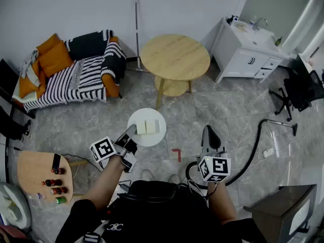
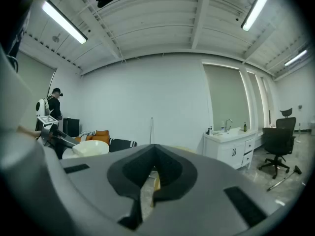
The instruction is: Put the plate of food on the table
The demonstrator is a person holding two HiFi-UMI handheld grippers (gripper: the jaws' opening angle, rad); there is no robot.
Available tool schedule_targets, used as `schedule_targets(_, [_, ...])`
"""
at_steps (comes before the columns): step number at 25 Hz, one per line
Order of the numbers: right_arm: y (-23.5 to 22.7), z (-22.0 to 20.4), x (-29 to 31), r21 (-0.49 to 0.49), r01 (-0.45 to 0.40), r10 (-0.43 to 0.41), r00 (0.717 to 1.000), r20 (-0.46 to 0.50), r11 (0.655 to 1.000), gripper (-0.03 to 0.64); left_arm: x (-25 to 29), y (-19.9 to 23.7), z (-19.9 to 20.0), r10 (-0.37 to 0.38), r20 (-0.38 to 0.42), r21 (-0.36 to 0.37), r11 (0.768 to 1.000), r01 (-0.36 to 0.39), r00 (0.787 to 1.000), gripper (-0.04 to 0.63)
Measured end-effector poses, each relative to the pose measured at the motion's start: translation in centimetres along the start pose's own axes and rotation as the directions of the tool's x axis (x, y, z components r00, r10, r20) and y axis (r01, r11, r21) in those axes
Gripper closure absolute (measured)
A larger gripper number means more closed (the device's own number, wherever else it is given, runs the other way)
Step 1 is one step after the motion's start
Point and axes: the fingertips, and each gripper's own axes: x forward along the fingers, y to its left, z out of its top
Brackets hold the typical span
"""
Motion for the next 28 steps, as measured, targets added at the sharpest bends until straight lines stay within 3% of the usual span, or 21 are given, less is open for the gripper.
schedule_targets(5, [0.6, -1.6, 3.7, 0.001, -0.009, 0.009, 1.000, -0.025, 1.000, 0.611, 1.7, 0.2, -0.4, -0.026, -0.033, -0.030, 0.999, 0.025, 0.999, 0.574])
schedule_targets(12, [-0.1, -0.9, 6.6, 0.010, 0.016, -0.016, 1.000, 0.005, 1.000, 0.611, 5.4, -2.5, -1.1, -0.119, -0.065, -0.056, 0.992, 0.115, 0.991, 0.574])
schedule_targets(28, [0.9, -0.8, 6.9, -0.027, -0.006, 0.006, 1.000, 0.004, 1.000, 0.611, 7.2, -2.6, -0.3, -0.084, -0.064, -0.032, 0.996, 0.082, 0.994, 0.574])
